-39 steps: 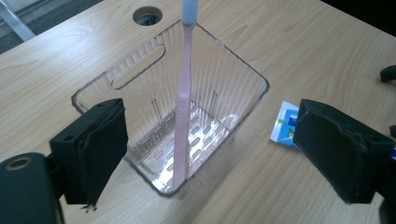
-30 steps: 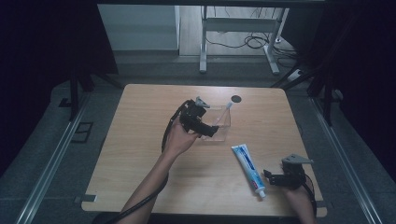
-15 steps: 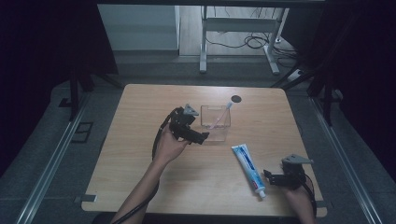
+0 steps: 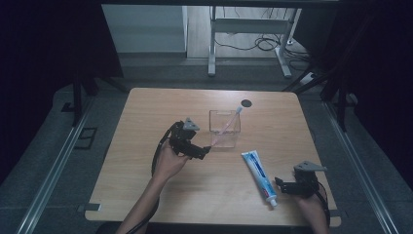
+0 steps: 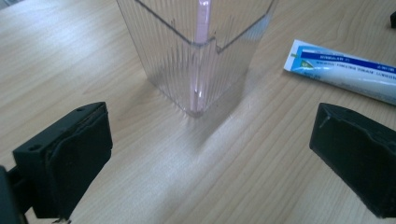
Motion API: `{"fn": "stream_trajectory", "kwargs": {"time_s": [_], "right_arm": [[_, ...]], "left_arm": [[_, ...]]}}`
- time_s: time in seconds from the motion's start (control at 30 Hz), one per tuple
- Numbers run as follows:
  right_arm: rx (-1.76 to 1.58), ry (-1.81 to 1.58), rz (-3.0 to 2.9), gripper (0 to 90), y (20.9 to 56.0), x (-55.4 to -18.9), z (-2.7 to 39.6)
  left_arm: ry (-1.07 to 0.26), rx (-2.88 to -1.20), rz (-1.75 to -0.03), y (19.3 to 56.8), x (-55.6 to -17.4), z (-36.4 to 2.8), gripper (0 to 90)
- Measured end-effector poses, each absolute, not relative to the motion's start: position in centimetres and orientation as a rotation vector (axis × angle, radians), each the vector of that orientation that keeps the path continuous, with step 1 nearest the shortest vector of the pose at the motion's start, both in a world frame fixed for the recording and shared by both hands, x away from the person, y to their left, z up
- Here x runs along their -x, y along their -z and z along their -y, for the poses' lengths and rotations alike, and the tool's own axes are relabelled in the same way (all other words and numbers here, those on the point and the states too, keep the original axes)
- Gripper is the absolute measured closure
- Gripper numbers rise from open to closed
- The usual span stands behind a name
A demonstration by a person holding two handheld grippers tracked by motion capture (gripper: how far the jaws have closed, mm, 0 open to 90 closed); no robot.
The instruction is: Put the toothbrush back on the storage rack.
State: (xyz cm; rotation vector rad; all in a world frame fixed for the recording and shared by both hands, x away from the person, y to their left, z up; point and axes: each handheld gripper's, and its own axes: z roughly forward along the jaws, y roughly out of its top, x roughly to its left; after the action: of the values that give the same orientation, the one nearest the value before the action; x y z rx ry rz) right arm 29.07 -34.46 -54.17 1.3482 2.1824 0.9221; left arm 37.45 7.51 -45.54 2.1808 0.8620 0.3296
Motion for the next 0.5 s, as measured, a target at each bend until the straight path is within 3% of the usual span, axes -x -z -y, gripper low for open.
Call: {"fn": "stream_trajectory", "kwargs": {"time_s": [0.5], "right_arm": [[-1.346,-0.923,-2.183,7.8,54.2,-29.1,34.5]], "left_arm": [[-0.306,-2.156,-0.862,48.5,-34.9,-9.5,0.0]]}}
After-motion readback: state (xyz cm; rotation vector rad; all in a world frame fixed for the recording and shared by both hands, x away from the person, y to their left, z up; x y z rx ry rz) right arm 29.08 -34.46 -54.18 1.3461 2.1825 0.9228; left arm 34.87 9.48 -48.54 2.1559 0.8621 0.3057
